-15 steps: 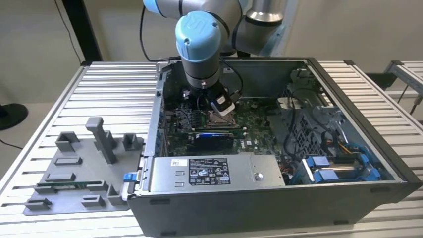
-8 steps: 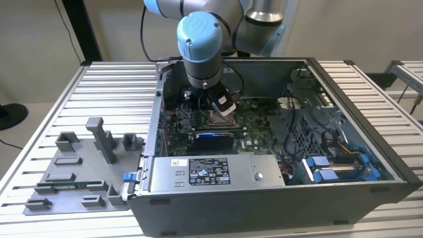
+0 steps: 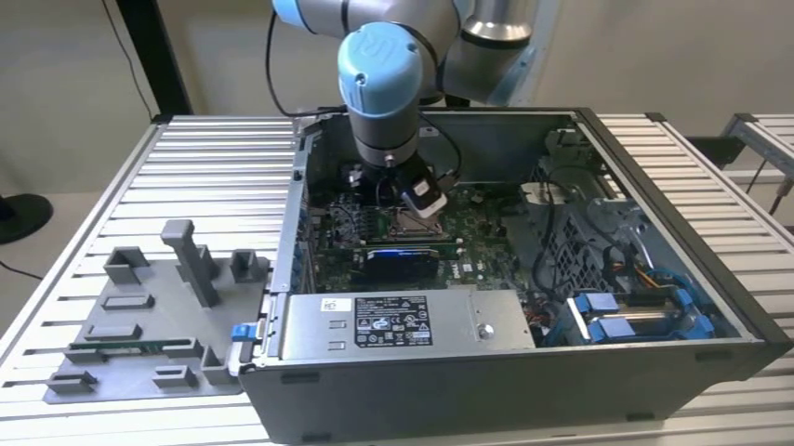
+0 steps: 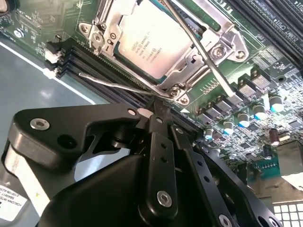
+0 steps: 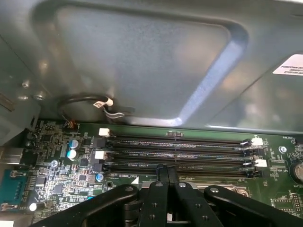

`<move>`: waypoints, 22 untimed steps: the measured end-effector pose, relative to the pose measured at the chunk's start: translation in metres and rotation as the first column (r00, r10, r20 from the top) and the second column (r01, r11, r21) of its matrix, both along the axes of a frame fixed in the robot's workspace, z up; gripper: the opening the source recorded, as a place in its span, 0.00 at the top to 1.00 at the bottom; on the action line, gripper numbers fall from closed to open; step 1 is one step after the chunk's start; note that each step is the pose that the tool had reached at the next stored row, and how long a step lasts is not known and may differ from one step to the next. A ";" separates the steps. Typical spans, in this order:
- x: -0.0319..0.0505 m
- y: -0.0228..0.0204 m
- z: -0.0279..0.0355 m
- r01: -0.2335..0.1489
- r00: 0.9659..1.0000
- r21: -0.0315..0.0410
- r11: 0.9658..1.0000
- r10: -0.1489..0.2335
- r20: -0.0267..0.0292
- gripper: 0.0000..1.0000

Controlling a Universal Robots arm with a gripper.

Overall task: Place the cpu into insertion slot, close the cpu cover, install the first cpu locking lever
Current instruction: 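Install the first cpu locking lever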

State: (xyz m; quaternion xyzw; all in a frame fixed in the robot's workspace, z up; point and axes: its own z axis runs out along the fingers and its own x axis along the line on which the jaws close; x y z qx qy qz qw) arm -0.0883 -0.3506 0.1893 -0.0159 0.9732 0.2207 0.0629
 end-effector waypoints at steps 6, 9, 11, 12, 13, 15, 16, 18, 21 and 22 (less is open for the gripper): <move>0.0034 0.0000 -0.0007 0.000 1.000 0.000 1.000 0.000 0.000 1.00; 0.0052 0.0000 -0.0009 0.000 1.000 0.000 1.000 0.000 0.000 1.00; 0.0065 0.0000 -0.0011 0.000 1.000 0.000 1.000 0.000 0.000 1.00; 0.0070 0.0000 -0.0012 0.000 1.000 0.000 1.000 0.000 0.000 1.00; 0.0076 0.0000 -0.0013 0.000 1.000 0.000 1.000 0.000 0.000 1.00; 0.0087 0.0000 -0.0015 0.000 1.000 0.000 1.000 0.000 0.000 1.00; 0.0093 0.0000 -0.0016 0.000 1.000 0.000 1.000 0.000 0.000 1.00; 0.0106 0.0000 -0.0017 0.000 1.000 0.000 1.000 0.000 0.000 1.00; 0.0129 0.0000 -0.0020 0.000 1.000 0.000 1.000 0.000 0.000 1.00; 0.0136 0.0000 -0.0021 0.000 1.000 0.000 1.000 0.000 0.000 1.00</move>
